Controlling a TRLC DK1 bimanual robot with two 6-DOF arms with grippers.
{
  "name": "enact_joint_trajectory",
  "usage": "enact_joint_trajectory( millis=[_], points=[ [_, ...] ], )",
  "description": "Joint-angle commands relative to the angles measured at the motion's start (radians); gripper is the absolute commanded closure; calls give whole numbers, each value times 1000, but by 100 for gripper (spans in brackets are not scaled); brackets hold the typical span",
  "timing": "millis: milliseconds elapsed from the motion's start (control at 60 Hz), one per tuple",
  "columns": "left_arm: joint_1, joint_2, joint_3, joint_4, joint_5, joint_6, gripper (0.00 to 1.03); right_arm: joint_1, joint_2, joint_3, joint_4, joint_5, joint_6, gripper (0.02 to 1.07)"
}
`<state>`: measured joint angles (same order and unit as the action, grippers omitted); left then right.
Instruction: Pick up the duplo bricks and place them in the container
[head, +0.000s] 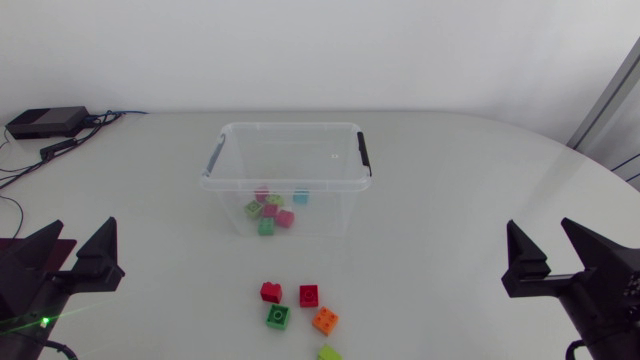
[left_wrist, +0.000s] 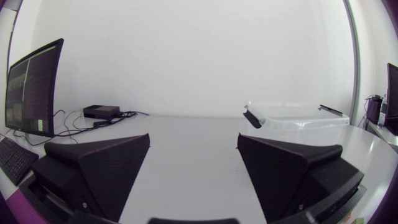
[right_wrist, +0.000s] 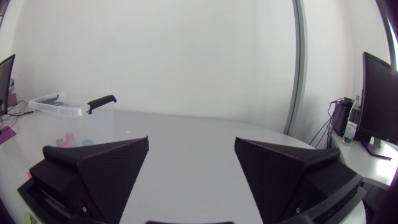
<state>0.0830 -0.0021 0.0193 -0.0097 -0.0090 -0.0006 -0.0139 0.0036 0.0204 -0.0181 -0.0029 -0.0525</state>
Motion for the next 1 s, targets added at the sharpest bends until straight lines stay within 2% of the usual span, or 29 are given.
enact_joint_trajectory(
  millis=[0, 417, 583, 733, 983],
  points=[
    [-6, -10, -18, -1, -2, -7, 5, 6, -7, -20, 7, -2, -1, 7],
    [-9, -12, -18, 27, -2, -4, 5, -3, -8, -20, 9, -2, -3, 7],
    [-20, 11, 41, 17, -2, 5, 5, 9, -8, -16, 43, -14, -7, 7],
    [-68, 154, 128, 25, -2, 5, 6, 45, 39, 19, 56, -22, -6, 7],
    [-144, 473, 303, 11, -2, 5, 6, 71, 366, 196, 78, -14, -4, 7]
  ],
)
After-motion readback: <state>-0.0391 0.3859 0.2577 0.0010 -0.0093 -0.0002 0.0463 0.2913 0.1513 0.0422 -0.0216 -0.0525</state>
